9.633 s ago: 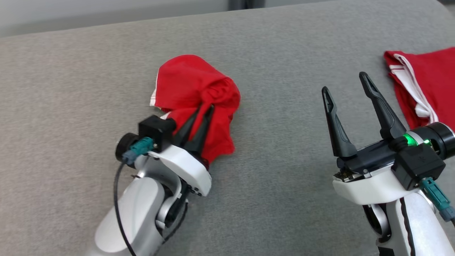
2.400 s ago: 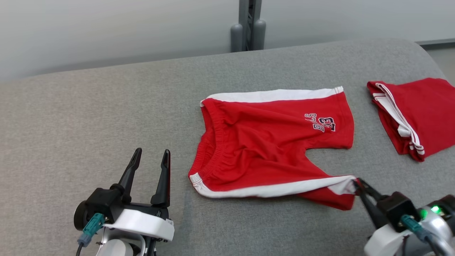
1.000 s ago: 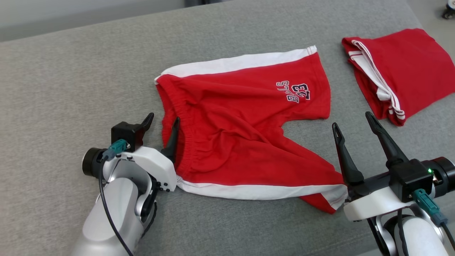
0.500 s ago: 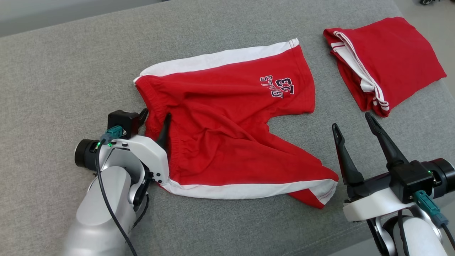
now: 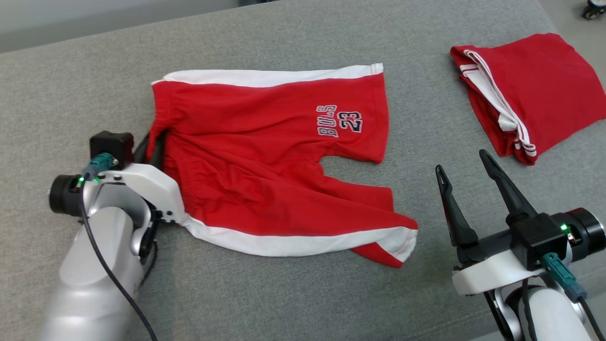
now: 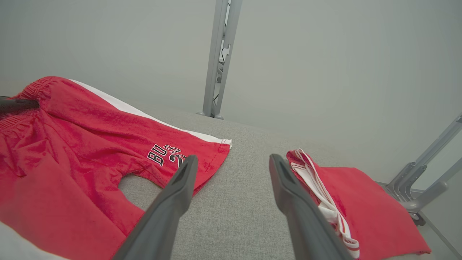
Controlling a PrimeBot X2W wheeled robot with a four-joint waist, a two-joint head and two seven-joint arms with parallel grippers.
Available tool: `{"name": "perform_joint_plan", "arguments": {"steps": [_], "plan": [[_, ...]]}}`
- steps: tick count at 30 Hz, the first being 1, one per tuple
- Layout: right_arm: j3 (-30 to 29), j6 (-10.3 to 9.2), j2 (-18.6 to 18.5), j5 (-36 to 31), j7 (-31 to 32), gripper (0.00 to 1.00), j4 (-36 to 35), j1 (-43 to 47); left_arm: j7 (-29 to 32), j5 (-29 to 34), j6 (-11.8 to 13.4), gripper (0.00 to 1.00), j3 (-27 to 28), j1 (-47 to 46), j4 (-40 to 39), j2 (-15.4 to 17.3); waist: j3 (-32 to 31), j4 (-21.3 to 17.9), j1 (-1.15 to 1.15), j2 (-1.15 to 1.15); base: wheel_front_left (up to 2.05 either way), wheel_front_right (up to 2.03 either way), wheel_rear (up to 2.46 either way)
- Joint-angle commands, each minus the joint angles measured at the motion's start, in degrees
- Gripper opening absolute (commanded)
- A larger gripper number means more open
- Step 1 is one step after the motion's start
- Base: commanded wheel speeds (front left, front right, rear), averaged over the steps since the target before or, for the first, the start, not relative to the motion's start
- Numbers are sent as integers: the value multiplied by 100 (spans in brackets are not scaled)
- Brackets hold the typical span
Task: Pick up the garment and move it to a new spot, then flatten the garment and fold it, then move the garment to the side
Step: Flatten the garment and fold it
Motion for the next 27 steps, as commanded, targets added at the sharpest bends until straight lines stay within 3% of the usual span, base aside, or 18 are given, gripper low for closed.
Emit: {"name": "perform_joint_plan", "arguments": {"steps": [1,9,10,11,19,27], "plan": [[10,-5,-17,-47,12,100,2,-74,-50,-2,61,0,37,-134,44,96,-9,45,0,0,0,0,0],[154,-5,-17,-128,35,100,51,-186,-121,-100,165,0,204,-402,394,421,-24,192,0,0,0,0,0],[173,-5,-17,-106,26,100,67,-207,-123,-78,188,77,183,-396,504,428,-47,249,0,0,0,0,0],[184,-5,-17,-94,21,100,75,-212,-144,-69,179,100,169,-377,550,433,-66,278,0,0,0,0,0],[137,-5,-19,-22,-31,100,212,-140,-613,-256,231,100,318,-57,483,399,-356,573,0,0,0,0,0],[23,-5,-18,29,-115,100,328,30,-748,-403,234,100,595,793,-543,297,-786,1036,0,0,0,0,0]]}}
